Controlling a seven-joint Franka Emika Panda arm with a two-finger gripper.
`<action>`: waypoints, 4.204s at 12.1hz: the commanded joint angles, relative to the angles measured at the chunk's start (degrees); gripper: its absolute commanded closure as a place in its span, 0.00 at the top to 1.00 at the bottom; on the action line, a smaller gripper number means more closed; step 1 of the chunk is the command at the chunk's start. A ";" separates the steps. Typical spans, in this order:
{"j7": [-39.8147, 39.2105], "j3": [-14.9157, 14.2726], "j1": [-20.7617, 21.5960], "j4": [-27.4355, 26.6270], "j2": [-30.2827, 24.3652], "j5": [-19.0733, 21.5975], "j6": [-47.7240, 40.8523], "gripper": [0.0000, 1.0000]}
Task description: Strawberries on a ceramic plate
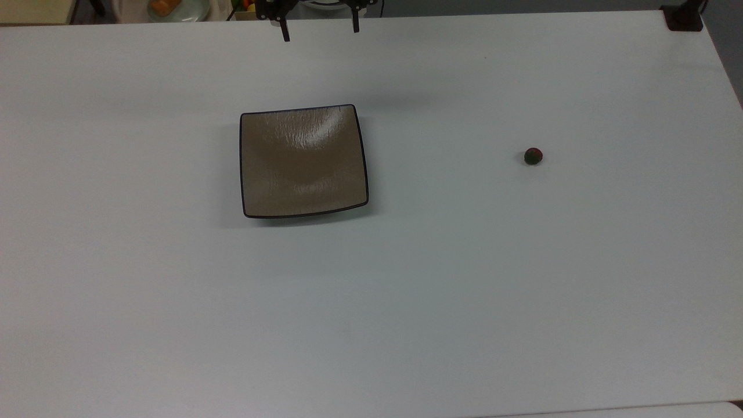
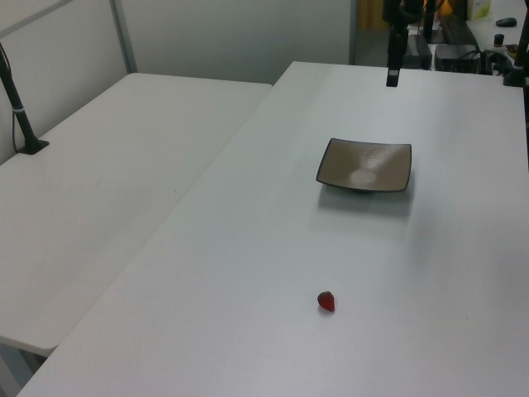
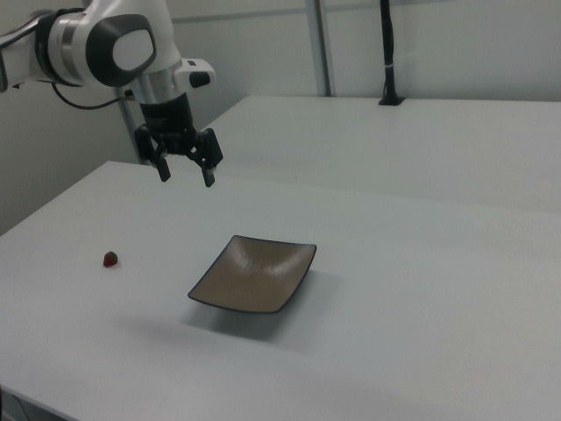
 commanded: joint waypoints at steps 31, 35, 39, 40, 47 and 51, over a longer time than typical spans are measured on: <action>37.21 20.02 9.87 7.15 16.15 -3.21 9.97 1.00; 42.24 20.02 11.72 6.97 21.52 -7.35 14.13 1.00; 47.23 20.02 13.13 6.53 25.91 -10.24 19.93 1.00; 48.21 20.02 13.65 6.53 26.71 -10.95 20.72 1.00; 50.94 20.02 14.97 6.09 32.42 -14.90 24.85 1.00; 50.86 20.02 15.58 5.31 34.09 -16.31 27.22 0.87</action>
